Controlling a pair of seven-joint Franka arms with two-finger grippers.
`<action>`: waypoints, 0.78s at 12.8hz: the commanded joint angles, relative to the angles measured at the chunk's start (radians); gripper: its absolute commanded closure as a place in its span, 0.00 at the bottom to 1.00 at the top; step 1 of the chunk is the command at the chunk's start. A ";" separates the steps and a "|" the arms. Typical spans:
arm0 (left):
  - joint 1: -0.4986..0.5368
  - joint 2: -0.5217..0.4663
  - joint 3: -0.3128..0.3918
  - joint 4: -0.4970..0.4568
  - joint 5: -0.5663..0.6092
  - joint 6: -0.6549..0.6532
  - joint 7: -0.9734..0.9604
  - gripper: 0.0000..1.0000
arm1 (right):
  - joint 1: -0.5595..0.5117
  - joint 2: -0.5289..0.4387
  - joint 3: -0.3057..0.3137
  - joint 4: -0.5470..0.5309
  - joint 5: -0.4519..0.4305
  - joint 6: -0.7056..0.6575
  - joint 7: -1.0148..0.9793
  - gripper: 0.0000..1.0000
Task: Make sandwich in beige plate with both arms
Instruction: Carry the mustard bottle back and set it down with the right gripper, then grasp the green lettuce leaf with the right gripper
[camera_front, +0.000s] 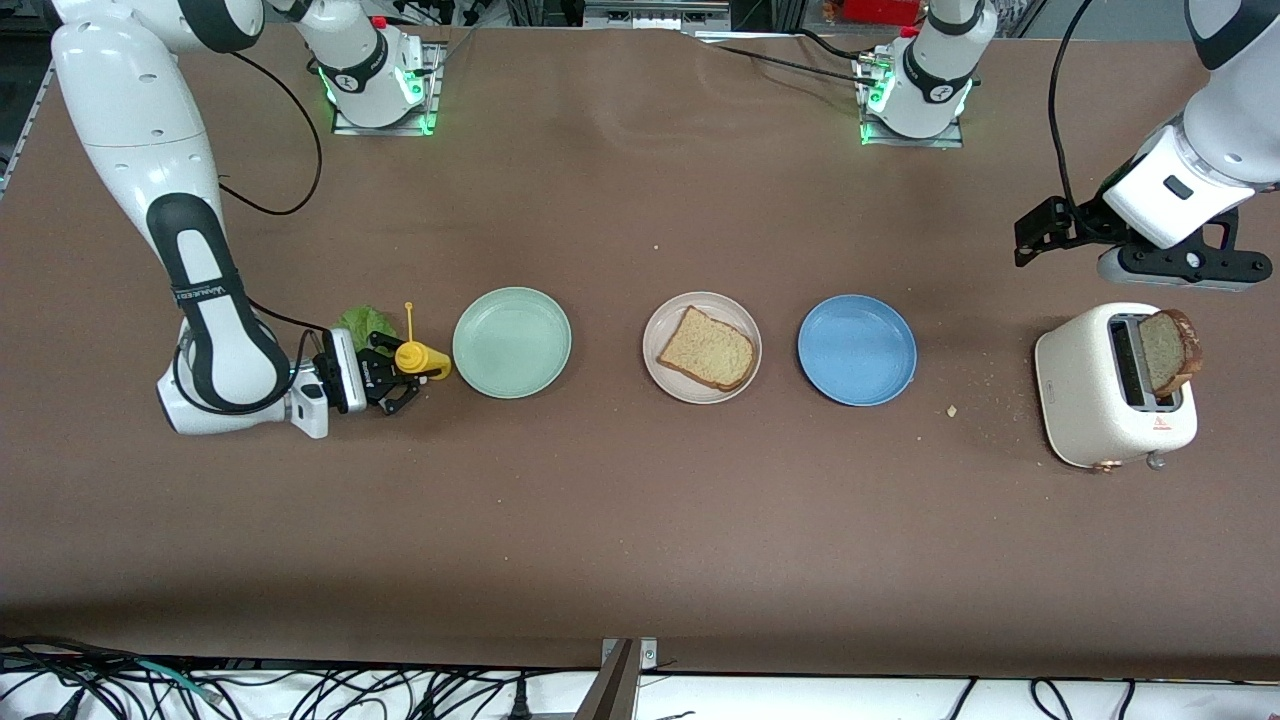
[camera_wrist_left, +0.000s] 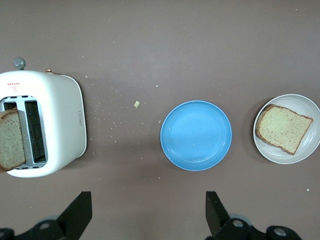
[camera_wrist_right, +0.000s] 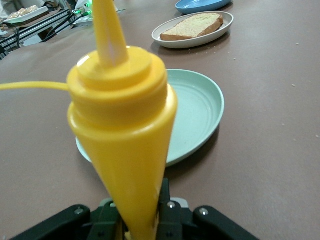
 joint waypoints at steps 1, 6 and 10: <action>-0.001 0.007 0.006 0.021 -0.019 -0.018 0.010 0.00 | -0.001 -0.033 -0.014 -0.030 0.022 0.019 -0.039 0.00; -0.001 0.007 0.006 0.021 -0.019 -0.018 0.010 0.00 | 0.017 -0.109 -0.056 -0.027 -0.133 0.111 0.007 0.00; -0.001 0.007 0.006 0.019 -0.018 -0.018 0.018 0.00 | 0.018 -0.266 -0.056 -0.151 -0.433 0.215 0.267 0.00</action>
